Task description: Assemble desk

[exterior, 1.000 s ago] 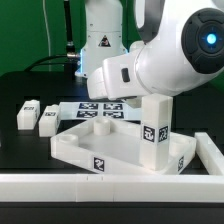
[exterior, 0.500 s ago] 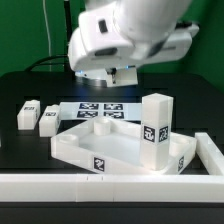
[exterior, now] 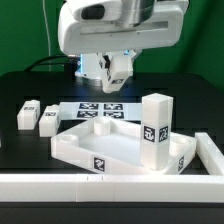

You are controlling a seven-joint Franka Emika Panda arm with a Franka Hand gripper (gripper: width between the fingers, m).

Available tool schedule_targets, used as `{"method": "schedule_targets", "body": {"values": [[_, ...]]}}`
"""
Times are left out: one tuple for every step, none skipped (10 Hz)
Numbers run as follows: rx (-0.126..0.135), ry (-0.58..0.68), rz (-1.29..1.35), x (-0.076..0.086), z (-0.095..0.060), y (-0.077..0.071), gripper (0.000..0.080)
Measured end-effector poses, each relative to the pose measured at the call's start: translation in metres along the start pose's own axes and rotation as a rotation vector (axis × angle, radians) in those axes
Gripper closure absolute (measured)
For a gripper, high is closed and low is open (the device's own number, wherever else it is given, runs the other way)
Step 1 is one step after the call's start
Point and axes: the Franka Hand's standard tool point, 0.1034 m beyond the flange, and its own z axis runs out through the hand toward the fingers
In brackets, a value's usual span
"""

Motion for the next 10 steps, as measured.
{"method": "schedule_targets", "body": {"values": [[-0.004, 0.079, 0.006, 0.004, -0.002, 0.001, 0.0511], [0.028, 0.116, 0.038, 0.004, -0.005, 0.004, 0.0511], [0.061, 0.156, 0.077, 0.005, -0.016, 0.008, 0.0511], [0.087, 0.243, 0.112, 0.009, -0.027, 0.012, 0.0511], [0.082, 0.303, 0.123, 0.008, -0.032, 0.014, 0.0511], [0.068, 0.361, 0.126, 0.010, -0.031, 0.016, 0.0511], [0.054, 0.438, 0.134, 0.012, -0.032, 0.018, 0.0511], [0.040, 0.501, 0.140, 0.012, -0.031, 0.020, 0.0511], [0.024, 0.550, 0.141, 0.013, -0.031, 0.023, 0.0511], [0.001, 0.642, 0.141, 0.015, -0.030, 0.028, 0.0511]]}}
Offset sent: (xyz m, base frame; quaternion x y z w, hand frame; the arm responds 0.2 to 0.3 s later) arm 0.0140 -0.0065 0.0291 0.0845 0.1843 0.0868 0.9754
